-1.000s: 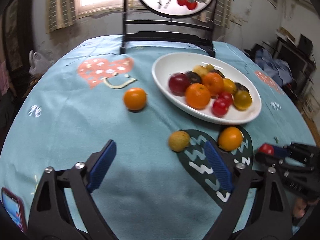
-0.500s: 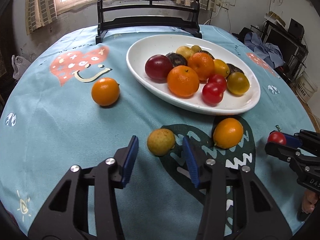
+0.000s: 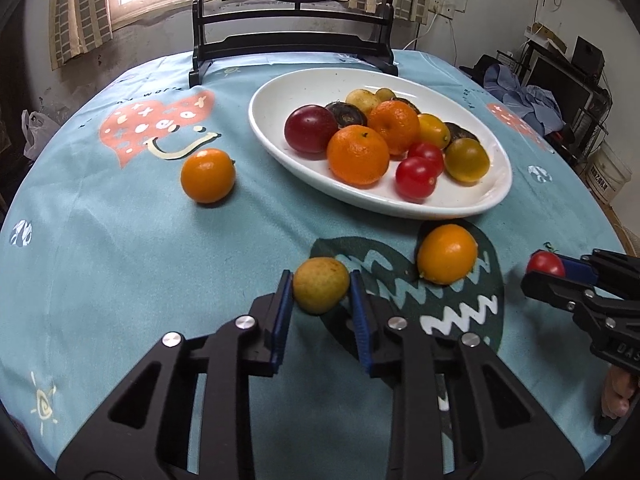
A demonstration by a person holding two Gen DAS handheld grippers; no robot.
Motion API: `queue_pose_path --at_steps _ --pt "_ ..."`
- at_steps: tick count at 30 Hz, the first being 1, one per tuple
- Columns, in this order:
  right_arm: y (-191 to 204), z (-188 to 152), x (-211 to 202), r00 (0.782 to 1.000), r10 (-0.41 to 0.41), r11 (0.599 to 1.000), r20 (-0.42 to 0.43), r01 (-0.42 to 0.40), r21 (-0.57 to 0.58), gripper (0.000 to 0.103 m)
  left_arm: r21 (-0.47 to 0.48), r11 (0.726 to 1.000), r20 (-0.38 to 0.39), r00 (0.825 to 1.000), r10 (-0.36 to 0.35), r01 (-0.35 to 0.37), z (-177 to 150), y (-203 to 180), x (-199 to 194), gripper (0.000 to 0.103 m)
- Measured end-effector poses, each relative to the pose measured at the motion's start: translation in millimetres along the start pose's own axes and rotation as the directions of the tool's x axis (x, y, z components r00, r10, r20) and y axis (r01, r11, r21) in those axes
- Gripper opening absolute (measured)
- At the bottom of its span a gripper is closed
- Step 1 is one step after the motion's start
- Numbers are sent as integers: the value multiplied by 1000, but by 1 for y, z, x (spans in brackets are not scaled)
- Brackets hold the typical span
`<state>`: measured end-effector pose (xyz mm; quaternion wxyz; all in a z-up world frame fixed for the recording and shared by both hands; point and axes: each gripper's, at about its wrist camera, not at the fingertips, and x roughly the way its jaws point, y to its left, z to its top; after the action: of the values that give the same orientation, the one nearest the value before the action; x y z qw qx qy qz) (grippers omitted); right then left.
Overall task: Organize fruits
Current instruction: 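Grasp the red cherry tomato with the right tool while the left tool grasps the yellow-green fruit, then carry both fruits over the white plate and open both tools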
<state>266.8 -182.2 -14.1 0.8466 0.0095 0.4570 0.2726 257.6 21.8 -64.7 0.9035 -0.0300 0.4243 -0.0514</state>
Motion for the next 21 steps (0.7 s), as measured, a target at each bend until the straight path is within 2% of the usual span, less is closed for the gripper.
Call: queue_pose_path --at_steps 3,7,11,16,21 --pt "2 2 -2 999 46 999 14 -46 0 27 -5 999 37 999 -35 35 0 -4 -15 28" --pt "-1 20 -11 987 92 995 130 -97 33 27 2 998 130 990 -62 62 25 -14 -30 28" --pt "-9 47 -6 975 8 998 220 -20 55 27 -23 996 172 982 -76 81 62 -22 -18 28" --pt "-23 77 17 968 -33 997 247 15 76 27 -38 996 163 984 -71 78 94 -28 10 28" --pt "-28 96 36 967 -47 997 251 29 75 27 -40 996 146 987 -71 78 109 -30 29 28"
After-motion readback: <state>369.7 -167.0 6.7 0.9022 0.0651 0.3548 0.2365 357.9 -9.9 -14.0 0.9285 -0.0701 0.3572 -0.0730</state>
